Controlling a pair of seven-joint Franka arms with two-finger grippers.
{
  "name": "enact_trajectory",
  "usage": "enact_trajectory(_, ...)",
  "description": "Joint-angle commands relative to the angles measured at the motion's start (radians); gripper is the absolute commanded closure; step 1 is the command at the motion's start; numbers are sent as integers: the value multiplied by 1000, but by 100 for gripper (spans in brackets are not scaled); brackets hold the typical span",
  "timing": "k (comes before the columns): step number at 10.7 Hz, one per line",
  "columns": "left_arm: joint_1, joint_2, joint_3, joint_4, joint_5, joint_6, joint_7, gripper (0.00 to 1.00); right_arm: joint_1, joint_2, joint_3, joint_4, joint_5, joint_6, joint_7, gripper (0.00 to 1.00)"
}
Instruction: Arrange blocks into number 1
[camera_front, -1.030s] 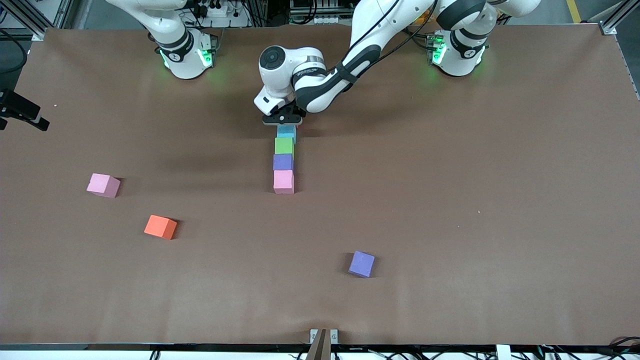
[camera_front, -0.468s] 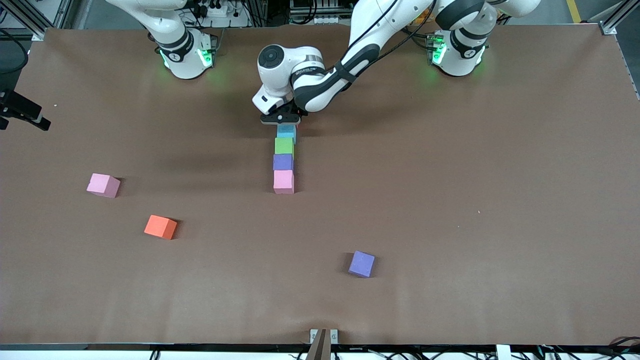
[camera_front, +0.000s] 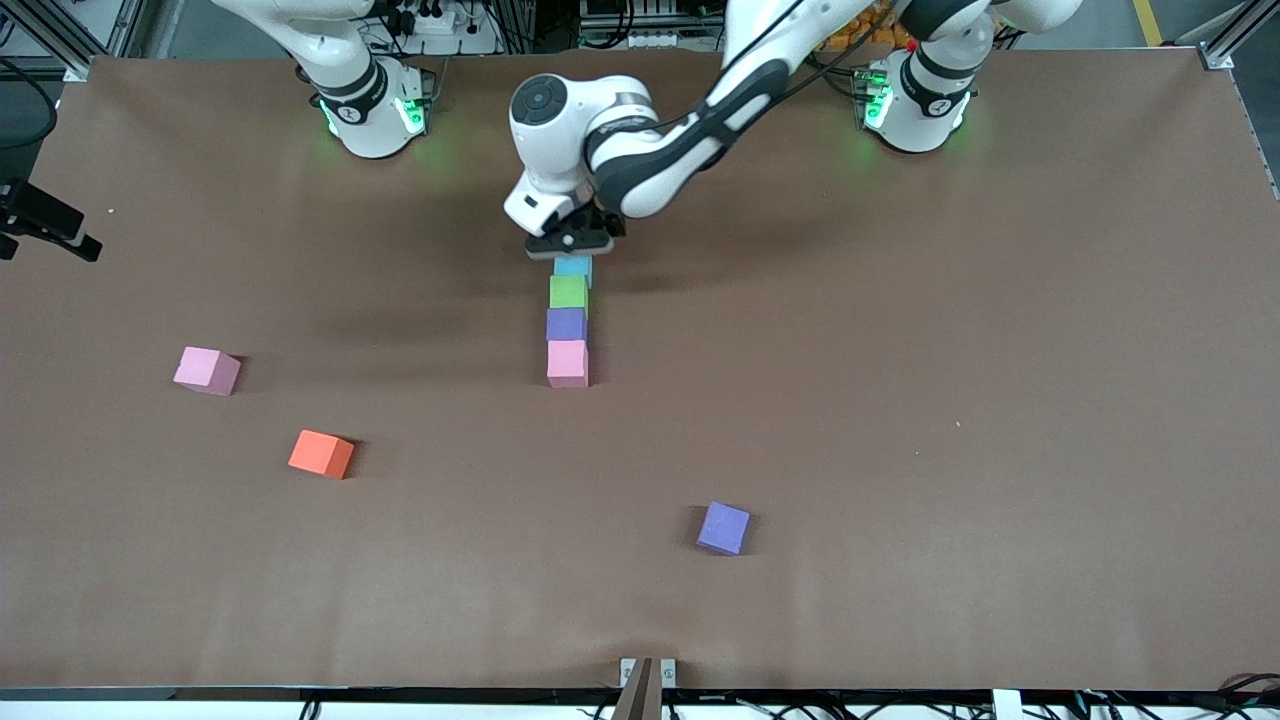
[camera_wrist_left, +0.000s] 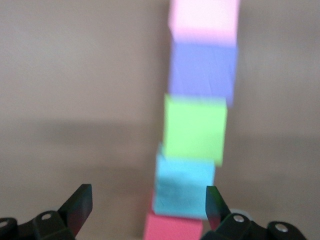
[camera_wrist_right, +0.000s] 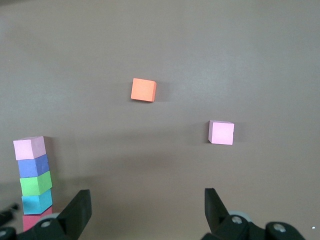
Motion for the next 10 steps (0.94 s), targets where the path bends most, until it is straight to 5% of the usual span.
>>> enact_trajectory(1,157,-107,-3,-32,-6,-65,12,0,-22,-8,18,-10,-8,4,0,0)
enact_trajectory(10,637,-236,-11,-21,10,-145,481,0,-18,-10,21,-9,-11,-7,-3,0)
